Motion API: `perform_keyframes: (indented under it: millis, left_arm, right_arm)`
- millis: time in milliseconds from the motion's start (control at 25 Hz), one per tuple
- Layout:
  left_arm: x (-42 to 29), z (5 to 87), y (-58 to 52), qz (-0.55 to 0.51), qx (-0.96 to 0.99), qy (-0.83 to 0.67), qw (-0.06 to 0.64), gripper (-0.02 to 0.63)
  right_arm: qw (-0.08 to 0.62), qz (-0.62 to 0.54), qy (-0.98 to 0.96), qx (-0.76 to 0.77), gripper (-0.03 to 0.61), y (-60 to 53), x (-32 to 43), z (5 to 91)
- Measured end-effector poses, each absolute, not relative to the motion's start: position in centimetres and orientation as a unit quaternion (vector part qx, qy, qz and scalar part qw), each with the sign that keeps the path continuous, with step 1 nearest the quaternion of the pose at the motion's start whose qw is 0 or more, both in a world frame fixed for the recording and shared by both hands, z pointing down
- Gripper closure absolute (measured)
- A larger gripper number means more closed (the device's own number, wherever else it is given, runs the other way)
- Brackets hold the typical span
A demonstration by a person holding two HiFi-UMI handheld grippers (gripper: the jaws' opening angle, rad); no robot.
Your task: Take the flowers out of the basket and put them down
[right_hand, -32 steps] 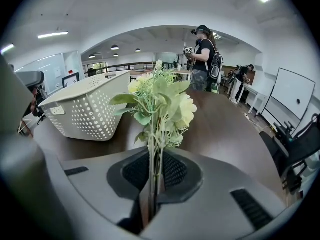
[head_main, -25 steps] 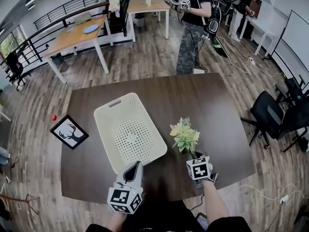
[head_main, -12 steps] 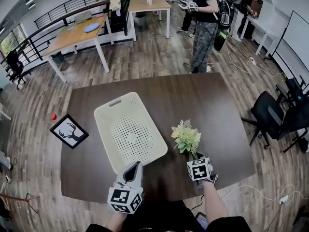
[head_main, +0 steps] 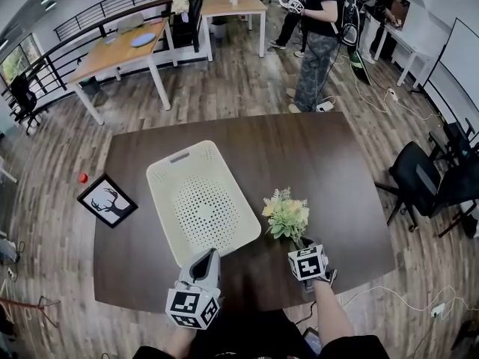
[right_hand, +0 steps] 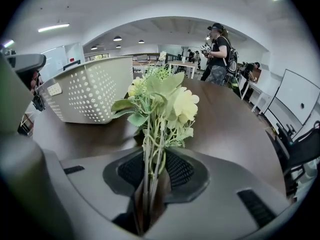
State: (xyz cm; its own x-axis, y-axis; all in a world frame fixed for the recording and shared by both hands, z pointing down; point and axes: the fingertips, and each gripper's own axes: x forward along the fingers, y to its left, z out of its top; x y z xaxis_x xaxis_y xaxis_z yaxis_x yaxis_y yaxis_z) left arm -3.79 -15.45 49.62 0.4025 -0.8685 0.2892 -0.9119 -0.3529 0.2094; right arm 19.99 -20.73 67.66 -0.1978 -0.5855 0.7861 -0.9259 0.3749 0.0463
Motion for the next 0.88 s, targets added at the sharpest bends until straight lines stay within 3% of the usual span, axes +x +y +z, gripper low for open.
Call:
perform_keyframes:
  millis: [320,520,880]
  left_arm:
    - [-3.7,49.9,-15.3,0.064,0.822,-0.539,0.173,0.61]
    - [-3.8,49.9,-15.5,0.063,0.822,-0.538,0.173,0.611]
    - [-3.9,49.8,-14.9,0.059,0.824,-0.537,0.172,0.611]
  right_arm:
    - [0.353,0.274,-0.758,0.475,0.366,-19.9,18.2,68.1]
    - [0.339,0.284,-0.783,0.439,0.242,-19.3,16.6,67.9]
    - [0.31,0.271,-0.794,0.447,0.192,-19.4,16.1,65.8]
